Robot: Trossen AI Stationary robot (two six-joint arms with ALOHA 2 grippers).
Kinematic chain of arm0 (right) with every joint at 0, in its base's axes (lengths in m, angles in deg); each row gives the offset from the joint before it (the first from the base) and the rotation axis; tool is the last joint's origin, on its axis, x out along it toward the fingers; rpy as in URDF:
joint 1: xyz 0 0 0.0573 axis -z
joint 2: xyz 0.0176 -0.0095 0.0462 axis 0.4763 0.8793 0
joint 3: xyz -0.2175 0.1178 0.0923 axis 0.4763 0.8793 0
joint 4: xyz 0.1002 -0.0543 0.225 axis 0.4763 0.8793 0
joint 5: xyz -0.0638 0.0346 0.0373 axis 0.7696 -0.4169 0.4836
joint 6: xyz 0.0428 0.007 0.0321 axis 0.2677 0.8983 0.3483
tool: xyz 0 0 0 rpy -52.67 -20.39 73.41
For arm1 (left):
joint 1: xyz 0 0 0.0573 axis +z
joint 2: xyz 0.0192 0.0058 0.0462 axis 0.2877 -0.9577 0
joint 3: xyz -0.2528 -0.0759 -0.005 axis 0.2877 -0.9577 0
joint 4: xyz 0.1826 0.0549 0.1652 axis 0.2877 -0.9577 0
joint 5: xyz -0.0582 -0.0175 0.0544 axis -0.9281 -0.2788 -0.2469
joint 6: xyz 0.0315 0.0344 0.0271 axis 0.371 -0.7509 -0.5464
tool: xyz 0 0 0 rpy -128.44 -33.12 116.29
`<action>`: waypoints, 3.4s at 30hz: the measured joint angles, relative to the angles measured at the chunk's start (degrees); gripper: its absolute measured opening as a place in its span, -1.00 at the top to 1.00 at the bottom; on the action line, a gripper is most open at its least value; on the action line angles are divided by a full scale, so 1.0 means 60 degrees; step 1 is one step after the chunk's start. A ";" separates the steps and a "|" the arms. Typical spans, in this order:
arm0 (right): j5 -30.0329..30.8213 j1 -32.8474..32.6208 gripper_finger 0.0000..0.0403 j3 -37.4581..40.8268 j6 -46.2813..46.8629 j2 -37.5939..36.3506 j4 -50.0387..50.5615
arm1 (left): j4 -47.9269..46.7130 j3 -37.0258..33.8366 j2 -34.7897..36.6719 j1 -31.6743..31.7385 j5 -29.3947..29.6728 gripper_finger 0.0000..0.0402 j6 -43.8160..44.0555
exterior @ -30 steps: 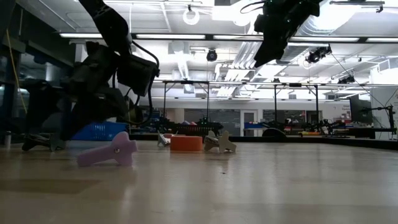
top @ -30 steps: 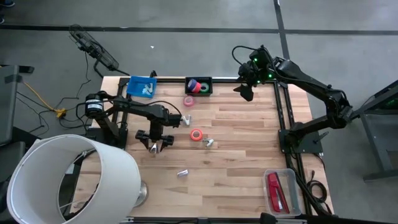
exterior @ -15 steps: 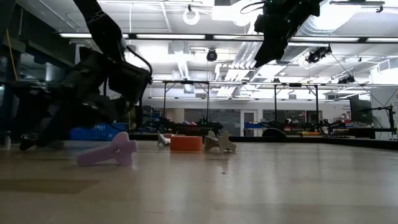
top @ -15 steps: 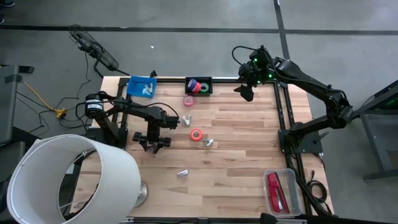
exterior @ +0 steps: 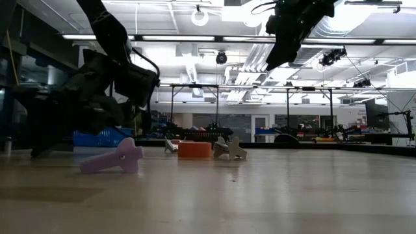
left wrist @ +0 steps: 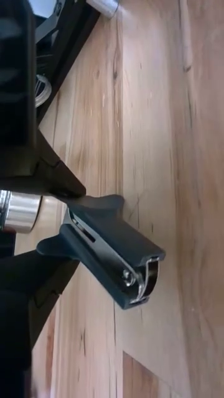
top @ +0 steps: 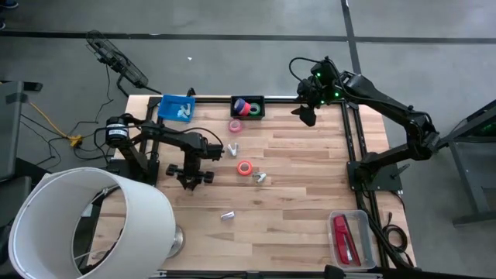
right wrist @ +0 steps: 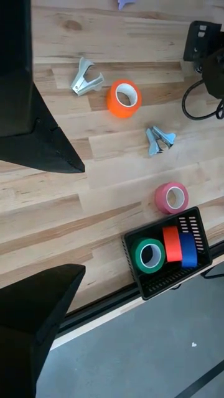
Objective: Pick and place Stapler, Stapler remover, tape
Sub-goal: Put the black staple remover into the blue bin
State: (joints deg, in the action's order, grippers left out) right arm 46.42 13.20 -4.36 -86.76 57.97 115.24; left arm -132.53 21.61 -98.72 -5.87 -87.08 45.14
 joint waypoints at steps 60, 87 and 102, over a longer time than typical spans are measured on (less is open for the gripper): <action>0.0004 -0.0001 -0.21 0.0000 0.0015 0.0000 -0.0003 | 0.0011 0.2962 -0.0007 0.3636 0.4489 0.52 -0.0890; 0.0037 -0.0003 -0.21 0.0001 0.0087 0.0000 0.0133 | -0.0033 0.4022 -0.0007 0.5671 0.9124 0.52 0.1521; 0.0041 -0.0003 -0.21 0.0000 0.0089 0.0002 0.0063 | 0.0512 0.3640 -0.0004 0.5697 1.0280 0.52 0.6249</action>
State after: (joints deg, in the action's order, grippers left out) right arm 46.67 13.18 -4.36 -86.23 57.98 115.62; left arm -129.45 43.45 -98.74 28.31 -25.40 82.64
